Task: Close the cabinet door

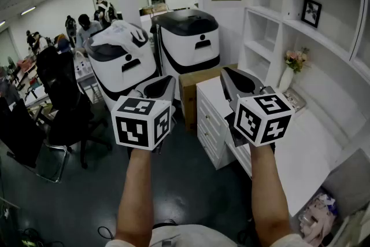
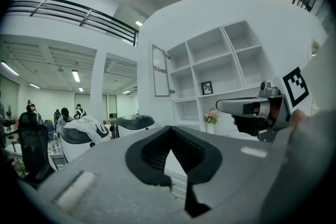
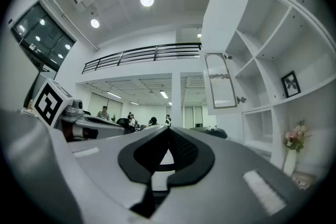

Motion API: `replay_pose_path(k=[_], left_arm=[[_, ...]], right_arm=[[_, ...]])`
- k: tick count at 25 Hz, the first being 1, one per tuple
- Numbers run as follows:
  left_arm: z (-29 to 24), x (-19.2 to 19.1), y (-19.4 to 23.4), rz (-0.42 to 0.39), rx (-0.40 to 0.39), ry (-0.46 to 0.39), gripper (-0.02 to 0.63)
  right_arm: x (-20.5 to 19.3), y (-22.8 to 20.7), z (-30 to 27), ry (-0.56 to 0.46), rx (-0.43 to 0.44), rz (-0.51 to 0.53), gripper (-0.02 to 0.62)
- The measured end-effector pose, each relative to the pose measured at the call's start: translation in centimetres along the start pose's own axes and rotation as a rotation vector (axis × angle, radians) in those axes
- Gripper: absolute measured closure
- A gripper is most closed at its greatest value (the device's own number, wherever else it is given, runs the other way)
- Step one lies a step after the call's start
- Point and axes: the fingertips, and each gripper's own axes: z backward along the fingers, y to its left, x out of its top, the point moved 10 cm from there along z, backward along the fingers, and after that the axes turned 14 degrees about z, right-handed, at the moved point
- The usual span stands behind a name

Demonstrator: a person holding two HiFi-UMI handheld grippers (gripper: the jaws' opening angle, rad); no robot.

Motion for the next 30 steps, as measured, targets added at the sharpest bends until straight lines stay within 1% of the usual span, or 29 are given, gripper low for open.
replay_pose_path(k=[4,9,12,16,19,23,25,30], left_arm=[[0.6,-0.2,0.0,0.016,0.000,-0.016,0.606],[1.1,-0.2,-0.1,0.035,-0.013,-0.028,0.606],[1.2,-0.1,-0.2,0.033,-0.012,-0.046,0.606],[0.9,0.0,0.0,0.027,-0.019,-0.049,0.604],[0.7,0.1,0.4,0.034,-0.027,-0.056,0.583],[-0.6,0.3,0.9,0.043,-0.048,-0.062,0.583],[-1.6,0.4,1.2,0.037,-0.066,-0.052,0.560],[-4.7,0.9,2.5,0.036,-0.102,-0.047,0.555]], right_arm=[[-0.1,0.7,0.5,-0.010,-0.009,-0.011,0.592],[-0.2,1.3,0.8,-0.003,0.006,-0.020,0.592],[-0.4,1.2,1.0,-0.005,0.005,-0.019,0.592],[-0.5,1.2,1.0,-0.020,0.003,-0.030,0.592],[-0.5,1.2,0.8,-0.026,-0.001,-0.030,0.592],[-0.9,0.3,0.2,-0.028,-0.017,-0.030,0.592],[-1.1,-0.1,-0.4,-0.028,-0.023,-0.031,0.592],[-2.2,-1.4,-2.6,-0.027,-0.036,-0.057,0.592]])
